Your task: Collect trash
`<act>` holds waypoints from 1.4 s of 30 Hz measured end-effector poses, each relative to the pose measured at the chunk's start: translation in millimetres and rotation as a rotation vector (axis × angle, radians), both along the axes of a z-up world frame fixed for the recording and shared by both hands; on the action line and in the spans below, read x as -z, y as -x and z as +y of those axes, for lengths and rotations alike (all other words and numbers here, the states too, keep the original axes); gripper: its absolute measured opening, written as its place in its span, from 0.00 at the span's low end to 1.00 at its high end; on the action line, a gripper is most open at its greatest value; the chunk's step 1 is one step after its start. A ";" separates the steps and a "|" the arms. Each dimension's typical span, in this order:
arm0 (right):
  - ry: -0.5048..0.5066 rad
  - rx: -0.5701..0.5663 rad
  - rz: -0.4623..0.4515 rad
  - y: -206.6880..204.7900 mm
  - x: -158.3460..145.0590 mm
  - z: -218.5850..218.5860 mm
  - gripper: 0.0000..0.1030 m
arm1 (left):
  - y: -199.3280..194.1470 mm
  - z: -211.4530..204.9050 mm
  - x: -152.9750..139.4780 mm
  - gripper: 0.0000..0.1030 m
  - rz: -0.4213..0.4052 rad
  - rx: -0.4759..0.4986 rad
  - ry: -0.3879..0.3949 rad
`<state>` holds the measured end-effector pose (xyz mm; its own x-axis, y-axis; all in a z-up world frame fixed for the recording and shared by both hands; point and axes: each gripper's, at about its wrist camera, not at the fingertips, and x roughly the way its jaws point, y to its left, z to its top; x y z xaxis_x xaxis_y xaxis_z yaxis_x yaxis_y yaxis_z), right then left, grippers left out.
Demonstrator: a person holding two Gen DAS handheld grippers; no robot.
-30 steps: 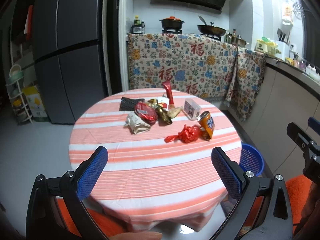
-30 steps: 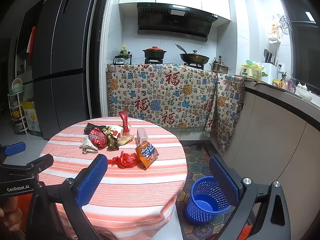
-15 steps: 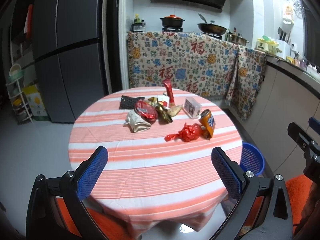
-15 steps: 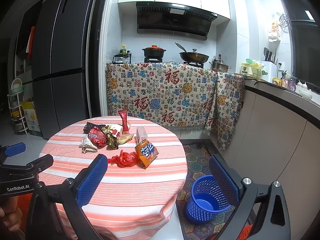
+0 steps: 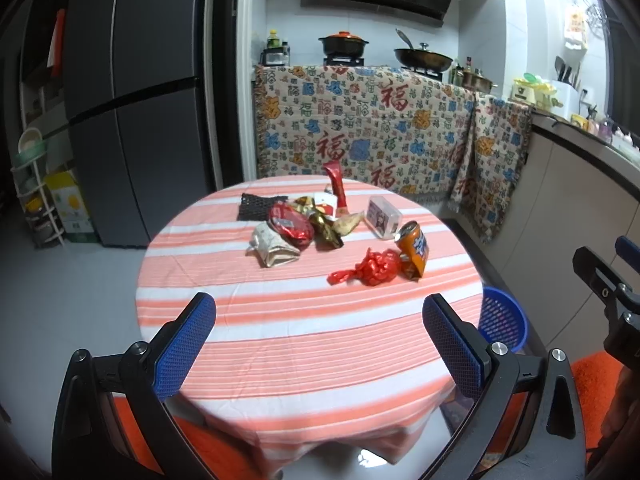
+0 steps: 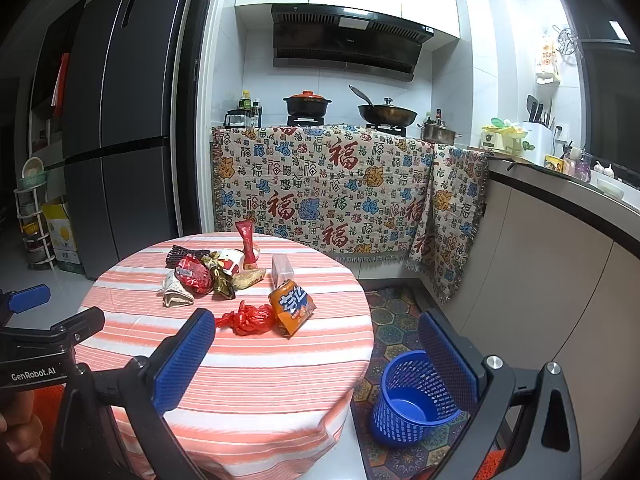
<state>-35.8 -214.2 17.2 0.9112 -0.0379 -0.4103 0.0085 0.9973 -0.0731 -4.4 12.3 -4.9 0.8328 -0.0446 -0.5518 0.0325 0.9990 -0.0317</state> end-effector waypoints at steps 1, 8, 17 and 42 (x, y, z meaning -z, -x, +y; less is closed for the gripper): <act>0.000 0.000 -0.001 -0.1 -0.5 0.4 1.00 | 0.1 -0.5 -0.5 1.00 0.000 0.002 -0.001; 0.002 0.000 -0.001 -0.3 -0.1 0.5 1.00 | 1.5 -4.7 -3.1 1.00 0.000 0.014 0.000; 0.000 0.000 0.008 -0.6 2.7 -3.1 1.00 | 0.7 -5.5 -2.0 1.00 0.002 0.017 -0.001; 0.016 0.018 0.033 -8.0 6.5 -3.9 1.00 | -4.5 -8.1 5.6 1.00 0.019 0.028 -0.009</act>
